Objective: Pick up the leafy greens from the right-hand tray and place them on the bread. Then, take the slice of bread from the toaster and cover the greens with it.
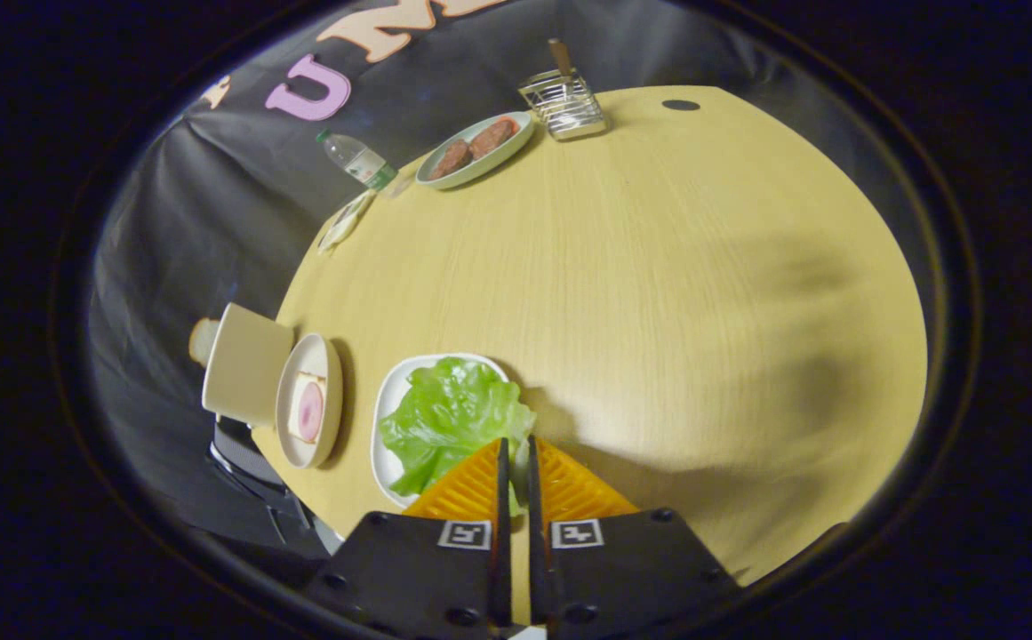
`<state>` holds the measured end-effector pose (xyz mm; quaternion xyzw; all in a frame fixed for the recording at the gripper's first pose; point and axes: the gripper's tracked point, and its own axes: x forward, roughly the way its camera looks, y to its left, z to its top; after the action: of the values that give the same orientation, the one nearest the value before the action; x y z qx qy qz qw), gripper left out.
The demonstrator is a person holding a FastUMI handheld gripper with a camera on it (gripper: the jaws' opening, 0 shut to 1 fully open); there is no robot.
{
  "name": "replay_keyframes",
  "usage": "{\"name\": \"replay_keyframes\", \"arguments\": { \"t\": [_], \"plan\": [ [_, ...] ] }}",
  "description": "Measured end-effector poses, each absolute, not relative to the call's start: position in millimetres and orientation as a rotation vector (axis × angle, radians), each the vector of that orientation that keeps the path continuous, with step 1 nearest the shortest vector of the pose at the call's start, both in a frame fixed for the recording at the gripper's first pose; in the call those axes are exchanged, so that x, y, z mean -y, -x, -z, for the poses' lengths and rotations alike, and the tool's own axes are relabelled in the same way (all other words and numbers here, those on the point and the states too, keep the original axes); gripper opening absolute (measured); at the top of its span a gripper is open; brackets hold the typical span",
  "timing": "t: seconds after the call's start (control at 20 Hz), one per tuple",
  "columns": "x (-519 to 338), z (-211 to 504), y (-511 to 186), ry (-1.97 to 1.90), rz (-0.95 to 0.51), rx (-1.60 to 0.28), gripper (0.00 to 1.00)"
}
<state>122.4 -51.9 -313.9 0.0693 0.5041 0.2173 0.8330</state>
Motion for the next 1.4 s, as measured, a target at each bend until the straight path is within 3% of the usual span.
{"name": "replay_keyframes", "arguments": {
  "t": [0.3, 0.7, 1.1, 1.4],
  "plan": [
    [50.8, 302.1, -118.1, -0.191, -0.451, -1.064, 0.03],
    [18.3, 243.8, -100.2, -0.259, -0.499, -0.999, 0.04],
    [-65.2, 175.3, -68.1, -0.325, -0.644, -0.933, 0.03],
    [-148.3, 170.1, -48.5, -0.416, -0.719, -0.93, 0.03]
  ]
}}
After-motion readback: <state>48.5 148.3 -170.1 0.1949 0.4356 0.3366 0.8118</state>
